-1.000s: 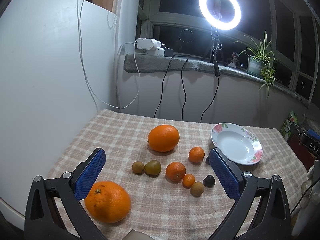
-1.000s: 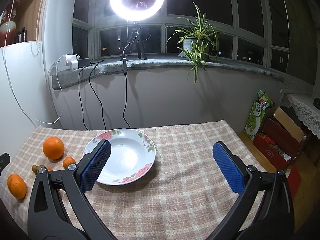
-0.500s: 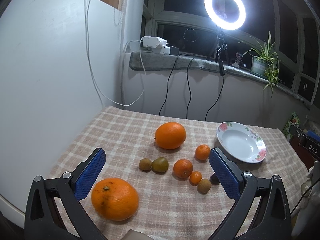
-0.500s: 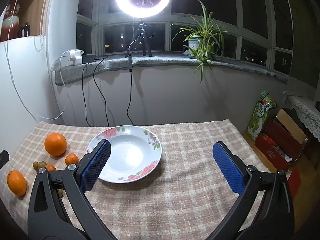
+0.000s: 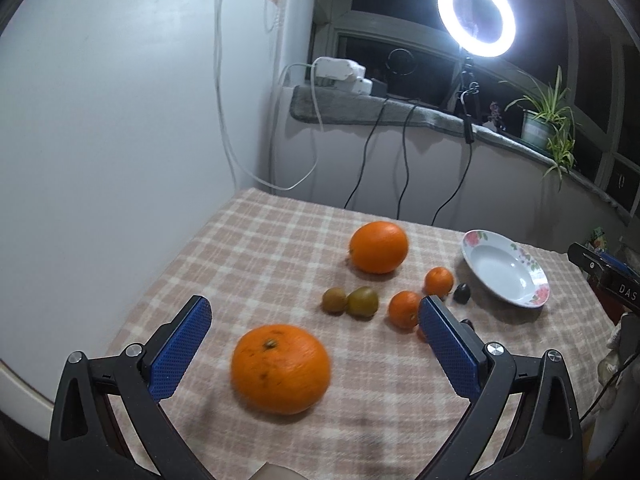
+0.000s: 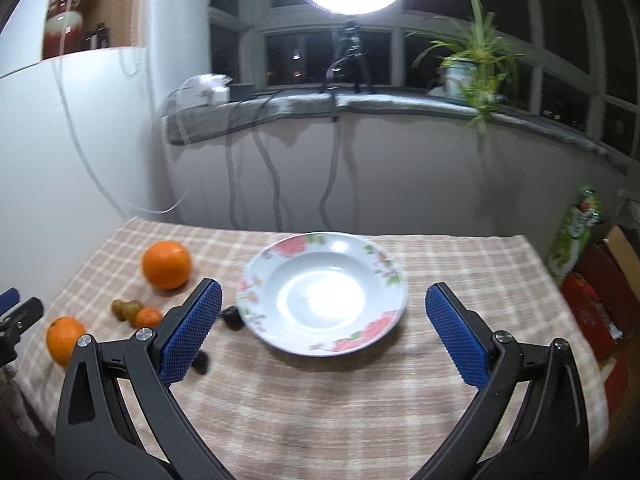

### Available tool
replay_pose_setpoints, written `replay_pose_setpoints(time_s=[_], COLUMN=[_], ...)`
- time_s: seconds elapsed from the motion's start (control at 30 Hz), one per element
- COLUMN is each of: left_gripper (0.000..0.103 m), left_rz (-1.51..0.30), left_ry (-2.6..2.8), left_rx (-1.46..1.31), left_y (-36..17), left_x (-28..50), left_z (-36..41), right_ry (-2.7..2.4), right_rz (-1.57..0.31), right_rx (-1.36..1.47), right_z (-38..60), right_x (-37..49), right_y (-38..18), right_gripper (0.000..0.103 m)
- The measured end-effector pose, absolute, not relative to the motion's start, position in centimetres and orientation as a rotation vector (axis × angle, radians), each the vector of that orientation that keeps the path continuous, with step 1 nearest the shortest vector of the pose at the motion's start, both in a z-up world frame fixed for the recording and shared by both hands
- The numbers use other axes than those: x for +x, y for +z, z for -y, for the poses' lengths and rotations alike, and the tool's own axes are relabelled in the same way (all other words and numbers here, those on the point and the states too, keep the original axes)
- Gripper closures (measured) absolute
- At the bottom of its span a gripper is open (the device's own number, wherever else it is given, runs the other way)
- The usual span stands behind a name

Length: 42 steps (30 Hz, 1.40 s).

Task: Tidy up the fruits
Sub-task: 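Reach the right gripper to the large orange and close on it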

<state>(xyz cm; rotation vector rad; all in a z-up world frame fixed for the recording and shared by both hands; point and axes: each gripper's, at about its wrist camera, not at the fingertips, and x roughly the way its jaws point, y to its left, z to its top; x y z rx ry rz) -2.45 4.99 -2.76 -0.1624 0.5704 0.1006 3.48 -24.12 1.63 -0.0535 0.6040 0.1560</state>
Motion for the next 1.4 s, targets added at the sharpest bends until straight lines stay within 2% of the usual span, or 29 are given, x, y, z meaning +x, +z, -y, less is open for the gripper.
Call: replay_pose_setpoints(time_s=[0.47, 0.93, 1.33, 1.4], left_gripper=[0.001, 0.019, 0.025, 0.025], left_rz=[-0.659, -0.729, -0.756, -0.758], left_ry=[0.101, 0.024, -0.02, -0.021], left_rx=[-0.24, -0.321, -0.363, -0.366], left_y=[-5.6, -8.0, -9.0, -9.1], left_x=[-3.7, -3.6, -3.0, -2.9], left_z=[-7.7, -8.4, -8.7, -8.8], right_ry=[0.592, 0.901, 1.04, 1.055], right_rz=[-0.789, -1.023, -1.184, -1.212], right_rx=[-0.021, 0.04, 0.053, 0.075], right_z=[15.4, 8.6, 3.9, 3.4], right_x=[5.0, 6.0, 6.5, 6.9], right_y=[-1.1, -4.3, -7.6, -8.2], right_gripper=[0.0, 0.0, 0.005, 0.01])
